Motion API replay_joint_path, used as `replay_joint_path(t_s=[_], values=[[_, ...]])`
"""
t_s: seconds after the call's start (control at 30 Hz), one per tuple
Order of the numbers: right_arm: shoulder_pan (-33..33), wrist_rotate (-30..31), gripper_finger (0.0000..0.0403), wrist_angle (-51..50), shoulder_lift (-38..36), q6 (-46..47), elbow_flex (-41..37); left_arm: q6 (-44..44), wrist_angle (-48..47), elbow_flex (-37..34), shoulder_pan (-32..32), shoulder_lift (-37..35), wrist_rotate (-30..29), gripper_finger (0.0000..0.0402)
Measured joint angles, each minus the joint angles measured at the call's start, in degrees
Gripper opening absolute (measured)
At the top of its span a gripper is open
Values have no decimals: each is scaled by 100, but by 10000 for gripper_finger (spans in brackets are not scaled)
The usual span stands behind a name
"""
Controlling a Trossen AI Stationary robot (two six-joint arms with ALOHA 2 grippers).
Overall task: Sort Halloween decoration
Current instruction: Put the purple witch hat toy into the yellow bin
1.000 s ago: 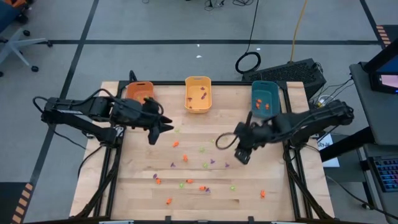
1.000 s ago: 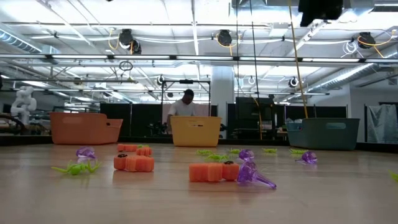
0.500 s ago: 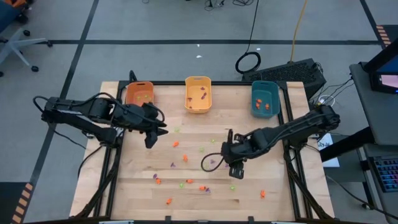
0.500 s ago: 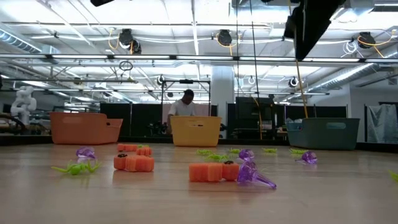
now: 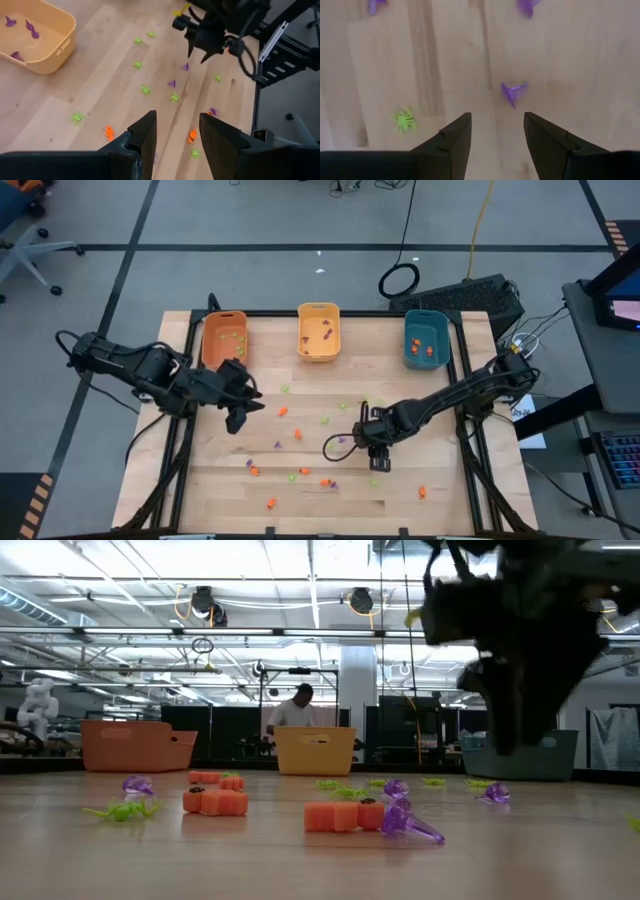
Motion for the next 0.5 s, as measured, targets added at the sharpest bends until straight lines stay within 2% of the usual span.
replay_joint_path(t_s=[0.37, 0.5], values=[[-17, 21, 169, 1187, -2, -44, -718, -155, 11, 0, -39, 0, -202, 148], [-17, 23, 169, 1330, 59, -16, -802, -302, 13, 0, -39, 0, -248, 148]])
